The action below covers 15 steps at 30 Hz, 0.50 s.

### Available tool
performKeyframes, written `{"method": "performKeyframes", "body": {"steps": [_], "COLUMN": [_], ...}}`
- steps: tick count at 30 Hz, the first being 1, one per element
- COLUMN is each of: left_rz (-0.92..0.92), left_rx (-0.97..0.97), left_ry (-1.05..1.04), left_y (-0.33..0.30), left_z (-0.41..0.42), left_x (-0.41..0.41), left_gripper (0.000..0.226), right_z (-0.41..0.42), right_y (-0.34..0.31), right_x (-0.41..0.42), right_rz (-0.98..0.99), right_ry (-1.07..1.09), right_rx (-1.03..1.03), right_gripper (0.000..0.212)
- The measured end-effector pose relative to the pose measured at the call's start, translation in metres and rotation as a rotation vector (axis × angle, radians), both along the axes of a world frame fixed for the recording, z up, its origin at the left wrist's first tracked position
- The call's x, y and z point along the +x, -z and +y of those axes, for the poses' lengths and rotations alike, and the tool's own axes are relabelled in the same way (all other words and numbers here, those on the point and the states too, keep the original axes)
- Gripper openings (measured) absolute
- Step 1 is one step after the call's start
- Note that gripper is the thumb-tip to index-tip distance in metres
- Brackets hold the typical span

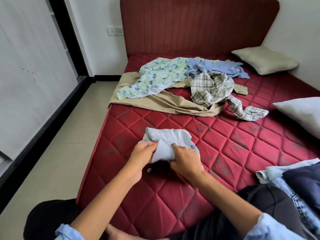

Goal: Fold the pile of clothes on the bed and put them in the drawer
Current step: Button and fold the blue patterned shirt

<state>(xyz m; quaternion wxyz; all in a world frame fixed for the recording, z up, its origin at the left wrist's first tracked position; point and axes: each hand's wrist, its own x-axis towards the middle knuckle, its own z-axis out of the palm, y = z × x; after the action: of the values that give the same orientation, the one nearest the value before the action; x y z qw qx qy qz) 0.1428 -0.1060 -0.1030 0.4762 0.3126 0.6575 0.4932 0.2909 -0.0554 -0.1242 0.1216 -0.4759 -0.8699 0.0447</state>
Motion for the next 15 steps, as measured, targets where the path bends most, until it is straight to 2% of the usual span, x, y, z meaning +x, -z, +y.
{"method": "performKeyframes", "body": {"steps": [4,8,10,15], "left_rz": [-0.012,-0.040,-0.055,-0.101], "left_rx": [0.113,-0.009,-0.077,-0.181], "left_ry": [-0.144,-0.108,-0.057,0.069], "left_y": [-0.027,-0.020,-0.012,0.008], "left_z": [-0.005,-0.014,-0.018,-0.011], "left_x": [-0.017,-0.035,-0.033,-0.010], "left_gripper": [0.017,0.021,0.022,0.019], "right_z": [0.020,0.032,0.038,0.033], "right_y": [-0.067,-0.115,-0.133,-0.153], "right_x": [0.009,0.033,0.051,0.112], "right_rz": [0.037,0.088,0.152,0.688], "right_ry": [0.192,0.301,0.347,0.493], "right_rx": [0.051,0.092,-0.049,-0.648], "right_gripper": [0.030,0.017,0.018,0.032]}}
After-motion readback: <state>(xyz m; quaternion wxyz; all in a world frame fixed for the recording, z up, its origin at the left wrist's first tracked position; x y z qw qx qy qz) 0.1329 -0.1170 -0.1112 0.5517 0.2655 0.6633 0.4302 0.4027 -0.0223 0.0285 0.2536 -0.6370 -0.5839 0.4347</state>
